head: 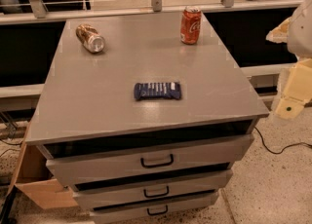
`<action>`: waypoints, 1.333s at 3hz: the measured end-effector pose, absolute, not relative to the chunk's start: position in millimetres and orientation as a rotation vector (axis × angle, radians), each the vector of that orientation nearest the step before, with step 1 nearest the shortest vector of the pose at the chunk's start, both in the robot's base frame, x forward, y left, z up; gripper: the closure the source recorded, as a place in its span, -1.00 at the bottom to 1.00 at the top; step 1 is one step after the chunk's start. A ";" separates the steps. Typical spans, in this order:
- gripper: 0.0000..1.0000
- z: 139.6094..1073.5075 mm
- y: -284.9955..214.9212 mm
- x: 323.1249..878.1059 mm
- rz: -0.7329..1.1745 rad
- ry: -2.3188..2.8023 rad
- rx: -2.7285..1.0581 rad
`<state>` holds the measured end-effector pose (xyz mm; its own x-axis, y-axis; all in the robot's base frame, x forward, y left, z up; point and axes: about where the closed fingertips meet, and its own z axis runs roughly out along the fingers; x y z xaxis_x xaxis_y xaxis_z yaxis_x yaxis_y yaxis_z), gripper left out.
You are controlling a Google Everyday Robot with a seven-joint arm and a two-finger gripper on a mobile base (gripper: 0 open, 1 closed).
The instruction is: Place orange can upright
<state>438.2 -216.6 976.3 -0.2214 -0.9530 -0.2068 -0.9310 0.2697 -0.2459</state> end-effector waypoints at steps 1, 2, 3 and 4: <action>-1.00 976.3 -216.6 438.2 -0.099 2.231 -1.724; -1.00 978.5 -196.2 475.1 -0.077 2.179 -1.710; -1.00 978.6 -163.1 527.7 -0.033 2.127 -1.696; -1.00 984.4 -114.0 586.9 0.012 2.064 -1.663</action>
Offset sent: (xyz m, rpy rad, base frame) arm 0.0935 0.0498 0.0027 0.1009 -0.0661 0.0455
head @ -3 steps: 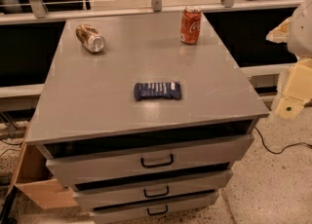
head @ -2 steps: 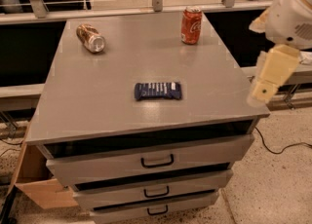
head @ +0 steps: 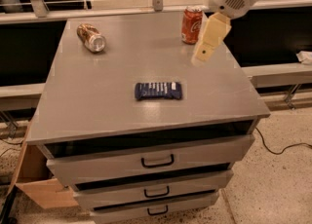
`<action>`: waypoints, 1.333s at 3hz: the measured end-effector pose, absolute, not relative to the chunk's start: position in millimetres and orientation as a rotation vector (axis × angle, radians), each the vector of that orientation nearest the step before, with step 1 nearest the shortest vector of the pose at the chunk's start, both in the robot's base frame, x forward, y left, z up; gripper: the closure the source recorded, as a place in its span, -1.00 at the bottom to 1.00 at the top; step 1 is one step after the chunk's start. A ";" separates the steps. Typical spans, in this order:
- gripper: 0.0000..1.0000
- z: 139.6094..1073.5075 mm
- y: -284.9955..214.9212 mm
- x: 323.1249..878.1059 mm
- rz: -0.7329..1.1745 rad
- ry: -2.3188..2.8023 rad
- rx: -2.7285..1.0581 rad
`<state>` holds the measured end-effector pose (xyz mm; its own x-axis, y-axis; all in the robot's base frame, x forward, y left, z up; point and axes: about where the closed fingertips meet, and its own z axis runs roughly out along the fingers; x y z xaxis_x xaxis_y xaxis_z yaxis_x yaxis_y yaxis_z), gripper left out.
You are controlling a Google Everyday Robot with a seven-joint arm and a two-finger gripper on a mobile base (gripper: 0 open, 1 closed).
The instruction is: Place orange can upright
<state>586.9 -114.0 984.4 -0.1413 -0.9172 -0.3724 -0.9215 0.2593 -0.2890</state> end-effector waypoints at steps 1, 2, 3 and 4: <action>-1.00 993.7 -57.9 640.3 0.078 2.019 -1.591; -1.00 993.7 -57.9 640.3 0.078 2.019 -1.591; -1.00 994.2 -53.0 646.0 0.096 1.997 -1.593; -1.00 990.3 -12.0 679.5 0.182 1.952 -1.558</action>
Offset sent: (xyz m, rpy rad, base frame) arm 0.0439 0.0446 0.0065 0.0732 -0.0222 -0.0097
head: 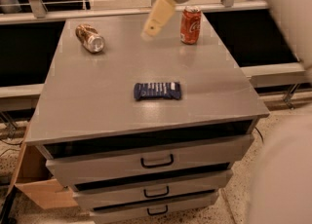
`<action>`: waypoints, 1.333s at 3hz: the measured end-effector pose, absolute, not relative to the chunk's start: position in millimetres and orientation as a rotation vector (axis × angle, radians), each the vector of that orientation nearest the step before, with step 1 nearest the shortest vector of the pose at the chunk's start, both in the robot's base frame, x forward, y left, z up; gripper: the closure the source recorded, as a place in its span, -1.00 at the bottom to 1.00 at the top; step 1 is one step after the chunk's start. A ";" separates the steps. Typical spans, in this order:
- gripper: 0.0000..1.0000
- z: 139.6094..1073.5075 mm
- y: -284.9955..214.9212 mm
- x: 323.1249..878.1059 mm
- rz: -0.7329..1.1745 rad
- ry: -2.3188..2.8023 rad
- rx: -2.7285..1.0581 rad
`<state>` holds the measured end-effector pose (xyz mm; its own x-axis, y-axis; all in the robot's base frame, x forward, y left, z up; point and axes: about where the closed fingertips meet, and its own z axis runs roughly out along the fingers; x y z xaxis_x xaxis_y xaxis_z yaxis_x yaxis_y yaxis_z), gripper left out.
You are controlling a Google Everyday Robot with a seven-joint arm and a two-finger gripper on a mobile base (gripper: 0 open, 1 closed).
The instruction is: Place orange can upright
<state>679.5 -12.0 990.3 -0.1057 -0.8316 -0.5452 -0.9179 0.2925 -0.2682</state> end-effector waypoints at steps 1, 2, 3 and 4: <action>-1.00 989.5 54.4 731.8 0.302 1.889 -1.489; -1.00 984.4 106.4 764.4 0.408 1.899 -1.402; -1.00 964.5 156.1 778.9 0.480 2.038 -1.307; -1.00 944.3 182.0 778.1 0.438 2.161 -1.290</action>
Offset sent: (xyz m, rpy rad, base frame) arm 0.1423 0.1763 0.0084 0.3533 0.0987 -0.0877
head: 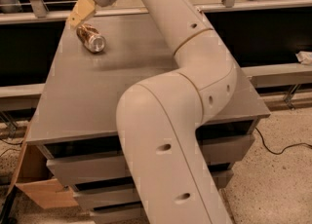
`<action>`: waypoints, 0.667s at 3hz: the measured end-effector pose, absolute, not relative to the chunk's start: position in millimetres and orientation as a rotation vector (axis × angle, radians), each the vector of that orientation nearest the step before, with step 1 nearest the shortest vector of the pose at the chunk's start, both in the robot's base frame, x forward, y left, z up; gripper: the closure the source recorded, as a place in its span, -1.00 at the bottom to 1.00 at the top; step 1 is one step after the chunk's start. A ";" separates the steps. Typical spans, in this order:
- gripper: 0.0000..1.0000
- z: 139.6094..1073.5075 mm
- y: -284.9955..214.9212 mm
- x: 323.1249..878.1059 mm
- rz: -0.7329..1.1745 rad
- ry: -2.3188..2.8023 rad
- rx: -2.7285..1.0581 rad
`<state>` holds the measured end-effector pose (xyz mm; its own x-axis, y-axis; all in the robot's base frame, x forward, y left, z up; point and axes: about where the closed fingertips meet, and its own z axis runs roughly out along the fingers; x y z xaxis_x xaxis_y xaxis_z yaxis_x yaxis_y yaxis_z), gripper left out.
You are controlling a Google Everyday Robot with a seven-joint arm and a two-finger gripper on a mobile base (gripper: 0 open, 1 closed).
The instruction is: Place orange can upright
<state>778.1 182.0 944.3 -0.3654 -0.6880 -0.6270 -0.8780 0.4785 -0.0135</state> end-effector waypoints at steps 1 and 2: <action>-1.00 931.0 196.8 781.9 0.323 2.264 -1.250; -1.00 920.0 205.0 790.5 0.197 2.331 -1.192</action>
Offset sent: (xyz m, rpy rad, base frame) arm 0.0122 0.0303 -0.0316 -0.2683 -0.0168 -0.2731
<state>790.5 205.0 920.0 -0.4842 -0.7164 -0.5023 -0.7905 0.6043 -0.0997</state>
